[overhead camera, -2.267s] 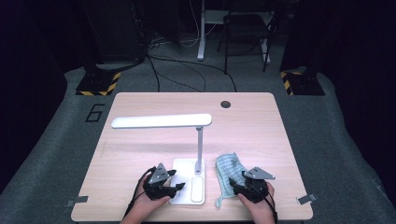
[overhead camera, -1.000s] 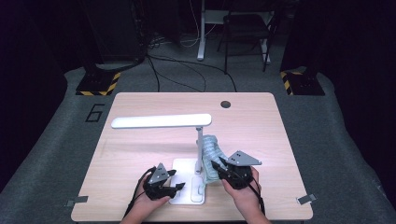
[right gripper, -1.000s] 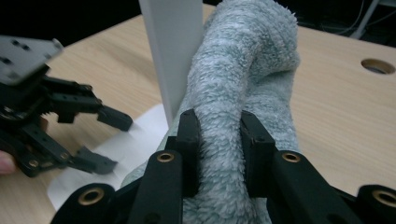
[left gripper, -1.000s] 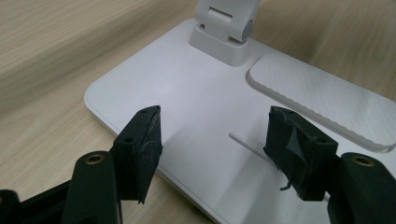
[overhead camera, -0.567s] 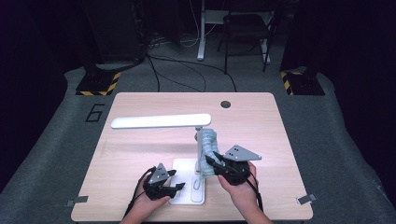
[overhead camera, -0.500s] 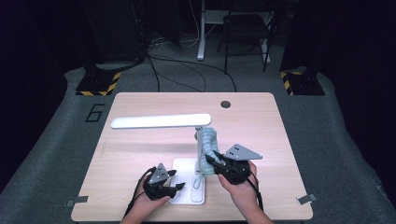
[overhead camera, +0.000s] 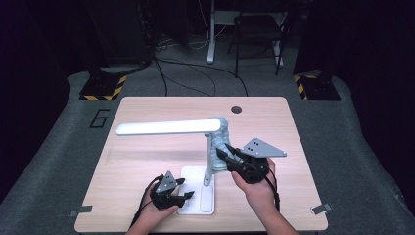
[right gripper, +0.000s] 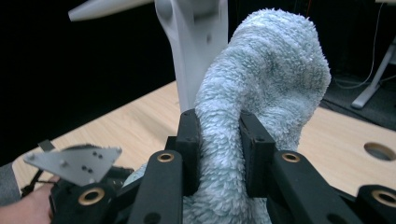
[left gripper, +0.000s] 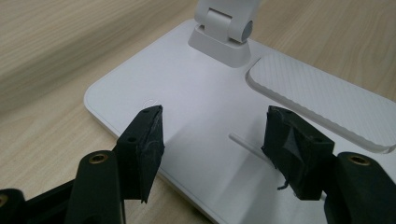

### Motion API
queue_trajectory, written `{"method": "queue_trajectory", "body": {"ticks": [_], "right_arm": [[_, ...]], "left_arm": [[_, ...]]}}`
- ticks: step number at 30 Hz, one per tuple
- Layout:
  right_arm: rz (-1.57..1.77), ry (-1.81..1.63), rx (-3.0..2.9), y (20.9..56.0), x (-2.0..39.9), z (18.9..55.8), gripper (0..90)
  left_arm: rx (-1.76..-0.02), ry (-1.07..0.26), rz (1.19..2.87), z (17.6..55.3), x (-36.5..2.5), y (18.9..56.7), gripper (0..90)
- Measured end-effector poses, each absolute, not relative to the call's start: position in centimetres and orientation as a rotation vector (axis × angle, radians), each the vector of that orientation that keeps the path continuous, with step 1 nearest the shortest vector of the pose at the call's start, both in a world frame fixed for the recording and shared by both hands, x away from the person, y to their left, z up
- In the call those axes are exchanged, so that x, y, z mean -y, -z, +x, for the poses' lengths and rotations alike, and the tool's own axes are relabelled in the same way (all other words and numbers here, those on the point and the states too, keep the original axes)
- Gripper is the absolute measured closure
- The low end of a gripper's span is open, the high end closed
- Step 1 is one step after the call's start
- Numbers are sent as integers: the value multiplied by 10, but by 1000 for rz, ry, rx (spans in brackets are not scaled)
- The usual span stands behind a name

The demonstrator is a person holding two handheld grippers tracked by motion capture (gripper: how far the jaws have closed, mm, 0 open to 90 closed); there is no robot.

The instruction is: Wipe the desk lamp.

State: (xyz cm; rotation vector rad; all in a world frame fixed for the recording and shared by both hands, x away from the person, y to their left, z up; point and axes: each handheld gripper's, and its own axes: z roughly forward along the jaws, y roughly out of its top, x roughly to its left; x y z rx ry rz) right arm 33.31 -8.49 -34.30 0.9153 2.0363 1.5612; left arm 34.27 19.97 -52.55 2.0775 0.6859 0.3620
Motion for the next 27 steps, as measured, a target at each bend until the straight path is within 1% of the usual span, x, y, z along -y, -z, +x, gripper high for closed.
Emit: {"method": "queue_trajectory", "body": {"ticks": [7, 11, 19, 27], "right_arm": [[881, -1592, -1996, 320, 85, 330, 725], [878, -1589, -1995, 316, 84, 327, 714], [866, -1543, -2006, 323, 78, 324, 716], [847, -1468, -2052, 345, 71, 324, 718]], "left_arm": [[-688, -359, 2074, 343, -200, 526, 375], [-688, -359, 2074, 343, -200, 526, 375], [-688, -360, 2074, 343, -200, 526, 375], [-690, -364, 2081, 343, -200, 525, 376]]}}
